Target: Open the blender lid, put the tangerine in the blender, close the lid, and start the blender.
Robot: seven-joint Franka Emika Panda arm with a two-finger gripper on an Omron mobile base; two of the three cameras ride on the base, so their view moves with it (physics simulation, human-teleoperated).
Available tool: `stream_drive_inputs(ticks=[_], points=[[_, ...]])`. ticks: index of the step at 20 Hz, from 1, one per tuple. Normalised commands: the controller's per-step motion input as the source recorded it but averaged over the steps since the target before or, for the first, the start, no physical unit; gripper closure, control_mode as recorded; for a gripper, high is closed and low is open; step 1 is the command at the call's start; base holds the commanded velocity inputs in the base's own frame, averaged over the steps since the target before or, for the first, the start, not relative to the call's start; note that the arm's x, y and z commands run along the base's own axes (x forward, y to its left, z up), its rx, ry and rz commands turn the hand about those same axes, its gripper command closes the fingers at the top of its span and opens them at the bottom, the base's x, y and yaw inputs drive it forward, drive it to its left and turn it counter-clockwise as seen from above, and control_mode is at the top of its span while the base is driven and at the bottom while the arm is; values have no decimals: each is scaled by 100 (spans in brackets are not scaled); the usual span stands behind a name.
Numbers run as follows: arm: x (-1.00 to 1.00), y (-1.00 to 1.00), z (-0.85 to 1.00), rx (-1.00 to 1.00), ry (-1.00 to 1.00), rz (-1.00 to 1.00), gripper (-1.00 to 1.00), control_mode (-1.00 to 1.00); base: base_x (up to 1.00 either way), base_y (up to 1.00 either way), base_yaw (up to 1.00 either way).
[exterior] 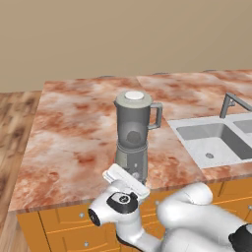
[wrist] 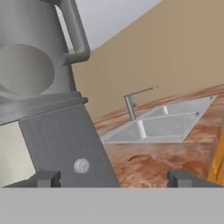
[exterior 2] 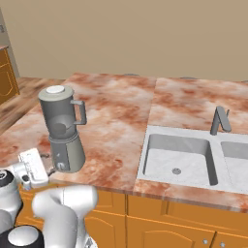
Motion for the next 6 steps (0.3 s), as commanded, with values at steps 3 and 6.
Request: stream_drive_inputs(ticks=[3, 6], points=[[-75, 0, 45, 0, -29, 0, -100, -100, 0, 0, 0], [-58, 0, 64, 0, -23, 0, -100, -100, 0, 0, 0]])
